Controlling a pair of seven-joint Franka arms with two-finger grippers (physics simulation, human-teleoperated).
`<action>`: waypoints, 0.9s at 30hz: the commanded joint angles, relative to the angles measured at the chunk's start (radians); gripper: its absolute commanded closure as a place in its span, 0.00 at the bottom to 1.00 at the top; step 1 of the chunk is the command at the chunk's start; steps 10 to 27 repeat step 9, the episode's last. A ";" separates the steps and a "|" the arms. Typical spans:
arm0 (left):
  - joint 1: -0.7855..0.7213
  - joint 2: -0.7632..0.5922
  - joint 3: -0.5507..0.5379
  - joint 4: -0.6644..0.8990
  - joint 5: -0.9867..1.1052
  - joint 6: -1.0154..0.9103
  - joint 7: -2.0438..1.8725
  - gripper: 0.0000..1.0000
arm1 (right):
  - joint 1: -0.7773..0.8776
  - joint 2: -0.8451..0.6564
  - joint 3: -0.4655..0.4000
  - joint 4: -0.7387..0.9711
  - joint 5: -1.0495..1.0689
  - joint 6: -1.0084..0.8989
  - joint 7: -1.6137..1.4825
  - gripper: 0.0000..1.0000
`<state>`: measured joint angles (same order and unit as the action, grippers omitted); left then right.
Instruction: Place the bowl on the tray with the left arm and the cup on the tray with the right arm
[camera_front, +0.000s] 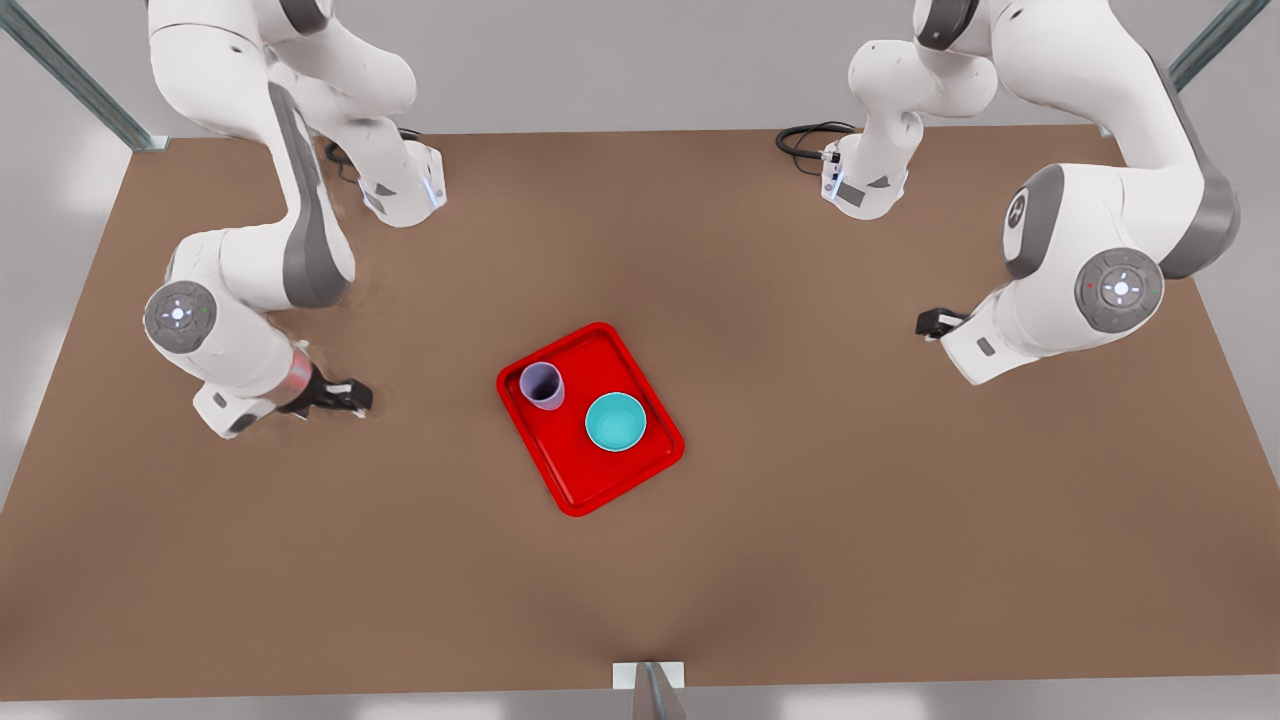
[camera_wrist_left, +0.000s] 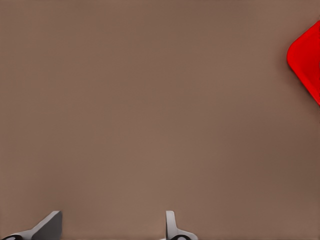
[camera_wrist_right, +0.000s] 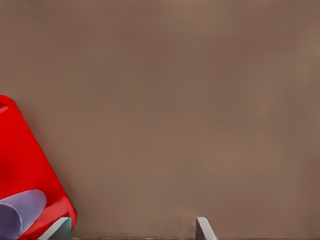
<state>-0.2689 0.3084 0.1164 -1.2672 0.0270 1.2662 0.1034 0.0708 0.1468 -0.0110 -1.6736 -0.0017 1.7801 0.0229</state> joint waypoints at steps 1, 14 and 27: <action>0.007 -0.006 -0.001 -0.006 -0.005 0.001 0.002 0.00 | -0.006 -0.021 -0.012 -0.002 0.000 -0.031 -0.014 0.00; 0.030 -0.111 -0.020 -0.187 -0.009 0.121 0.005 0.00 | -0.077 -0.029 -0.014 0.014 0.005 -0.057 -0.021 0.00; 0.030 -0.111 -0.020 -0.187 -0.009 0.121 0.005 0.00 | -0.077 -0.029 -0.014 0.014 0.005 -0.057 -0.021 0.00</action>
